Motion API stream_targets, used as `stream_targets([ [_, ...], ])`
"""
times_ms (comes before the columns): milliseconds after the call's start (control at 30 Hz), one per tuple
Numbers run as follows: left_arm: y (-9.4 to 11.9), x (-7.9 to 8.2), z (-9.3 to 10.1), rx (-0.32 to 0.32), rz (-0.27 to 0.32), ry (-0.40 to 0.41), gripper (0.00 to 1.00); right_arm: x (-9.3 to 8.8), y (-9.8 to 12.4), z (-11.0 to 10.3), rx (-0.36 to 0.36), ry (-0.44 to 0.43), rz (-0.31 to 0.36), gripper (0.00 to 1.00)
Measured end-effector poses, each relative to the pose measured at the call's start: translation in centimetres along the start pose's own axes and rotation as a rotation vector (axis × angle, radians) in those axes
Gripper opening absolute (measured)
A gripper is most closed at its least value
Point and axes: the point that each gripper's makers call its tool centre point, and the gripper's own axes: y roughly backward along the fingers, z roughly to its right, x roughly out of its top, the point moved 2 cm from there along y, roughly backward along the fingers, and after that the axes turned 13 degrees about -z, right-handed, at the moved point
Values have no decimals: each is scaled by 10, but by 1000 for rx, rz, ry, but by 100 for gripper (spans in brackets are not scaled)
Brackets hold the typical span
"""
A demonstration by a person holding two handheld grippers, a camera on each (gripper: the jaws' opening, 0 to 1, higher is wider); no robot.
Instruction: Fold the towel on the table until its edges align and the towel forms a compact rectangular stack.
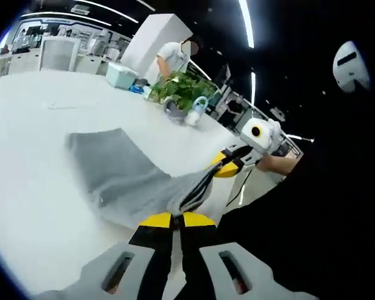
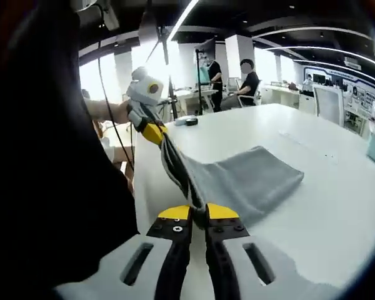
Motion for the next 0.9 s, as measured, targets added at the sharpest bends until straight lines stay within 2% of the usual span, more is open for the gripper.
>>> stream_targets([
  [167, 12, 17, 6, -26, 45, -55, 3, 9, 11, 3, 19, -12, 9, 4],
  [333, 14, 24, 10, -40, 37, -72, 4, 17, 17, 7, 25, -19, 28, 4],
  [600, 16, 24, 19, -65, 39, -68, 4, 27, 27, 4, 48, -8, 30, 4],
  [900, 24, 23, 30, -81, 41, -64, 4, 33, 30, -7, 106, -3, 22, 4],
])
